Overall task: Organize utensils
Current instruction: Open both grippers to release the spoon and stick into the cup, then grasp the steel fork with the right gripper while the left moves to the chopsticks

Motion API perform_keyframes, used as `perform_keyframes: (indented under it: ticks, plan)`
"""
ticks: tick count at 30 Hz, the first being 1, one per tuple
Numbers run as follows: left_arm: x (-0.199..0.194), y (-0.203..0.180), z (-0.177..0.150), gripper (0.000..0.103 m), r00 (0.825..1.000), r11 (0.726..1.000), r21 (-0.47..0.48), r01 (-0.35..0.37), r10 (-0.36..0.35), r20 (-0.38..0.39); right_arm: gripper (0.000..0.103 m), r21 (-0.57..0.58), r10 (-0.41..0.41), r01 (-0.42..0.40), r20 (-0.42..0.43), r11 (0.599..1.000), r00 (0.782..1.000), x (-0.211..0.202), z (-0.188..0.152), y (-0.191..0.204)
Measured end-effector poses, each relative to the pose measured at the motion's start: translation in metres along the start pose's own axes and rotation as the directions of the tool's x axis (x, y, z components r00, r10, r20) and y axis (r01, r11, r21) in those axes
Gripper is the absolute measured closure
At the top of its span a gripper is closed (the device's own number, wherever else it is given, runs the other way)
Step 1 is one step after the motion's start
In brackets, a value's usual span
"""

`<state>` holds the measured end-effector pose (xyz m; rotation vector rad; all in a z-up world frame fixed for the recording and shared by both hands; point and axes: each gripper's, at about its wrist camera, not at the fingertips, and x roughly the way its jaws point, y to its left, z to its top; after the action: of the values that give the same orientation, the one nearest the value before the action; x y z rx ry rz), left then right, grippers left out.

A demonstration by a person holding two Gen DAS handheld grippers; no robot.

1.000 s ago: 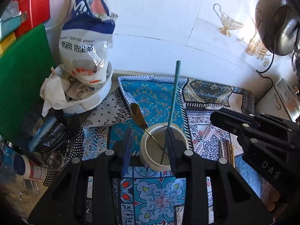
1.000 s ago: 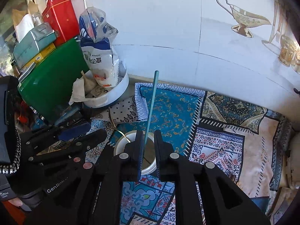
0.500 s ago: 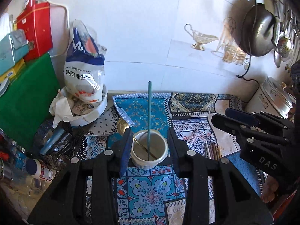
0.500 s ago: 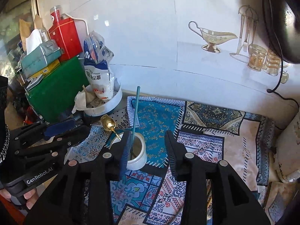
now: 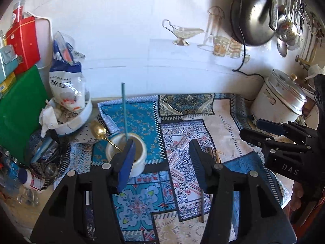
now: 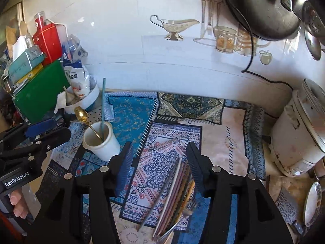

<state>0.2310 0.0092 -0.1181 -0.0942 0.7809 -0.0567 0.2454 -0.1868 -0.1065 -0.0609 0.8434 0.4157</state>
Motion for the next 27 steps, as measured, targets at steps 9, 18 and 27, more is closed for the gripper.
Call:
perform_keyframes:
  ticks: [9, 18, 27]
  plan:
    - [0.055, -0.03, -0.022, 0.05, 0.989, 1.0, 0.004, 0.028, -0.027, -0.148, 0.053, 0.075, -0.064, 0.078, -0.169, 0.994, 0.984, 0.035, -0.047, -0.052]
    - [0.1, -0.042, -0.052, 0.05, 0.959, 1.0, 0.016, 0.017, -0.012, -0.285, 0.053, 0.162, -0.022, 0.093, -0.394, 0.982, 0.919, 0.089, -0.105, -0.078]
    - [0.117, -0.043, -0.079, 0.05, 0.93, 1.0, 0.005, 0.01, -0.008, -0.366, 0.053, 0.214, 0.041, 0.071, -0.48, 0.974, 0.876, 0.116, -0.129, -0.073]
